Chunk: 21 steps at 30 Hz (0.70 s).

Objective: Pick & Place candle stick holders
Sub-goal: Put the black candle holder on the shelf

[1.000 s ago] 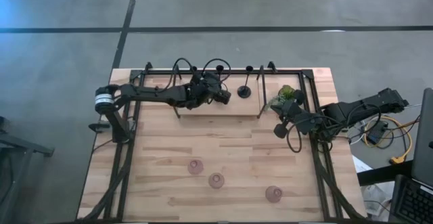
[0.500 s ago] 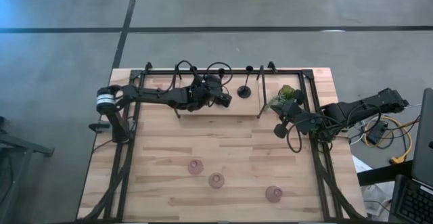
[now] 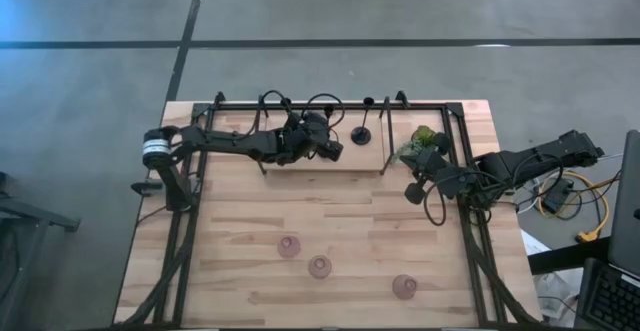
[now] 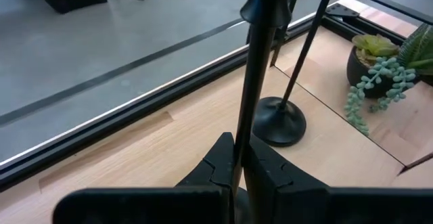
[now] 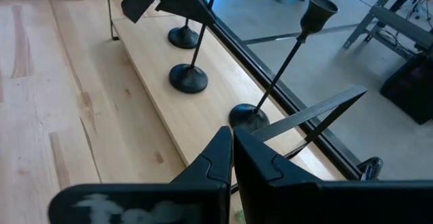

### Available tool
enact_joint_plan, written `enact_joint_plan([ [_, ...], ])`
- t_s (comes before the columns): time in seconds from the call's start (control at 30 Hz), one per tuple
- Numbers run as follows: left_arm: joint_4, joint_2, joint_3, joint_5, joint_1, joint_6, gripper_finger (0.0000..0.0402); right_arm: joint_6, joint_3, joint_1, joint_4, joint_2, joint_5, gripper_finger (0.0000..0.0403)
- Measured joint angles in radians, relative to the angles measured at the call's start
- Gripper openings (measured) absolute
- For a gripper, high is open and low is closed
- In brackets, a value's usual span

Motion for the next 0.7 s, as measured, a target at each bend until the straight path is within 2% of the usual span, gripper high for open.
enact_joint_plan([
  [0.7, -0.028, 0.000, 0.000, 0.043, 0.000, 0.032, 0.0046, 0.003, 0.000, 0.000, 0.000, 0.000, -0.001, 0.0008],
])
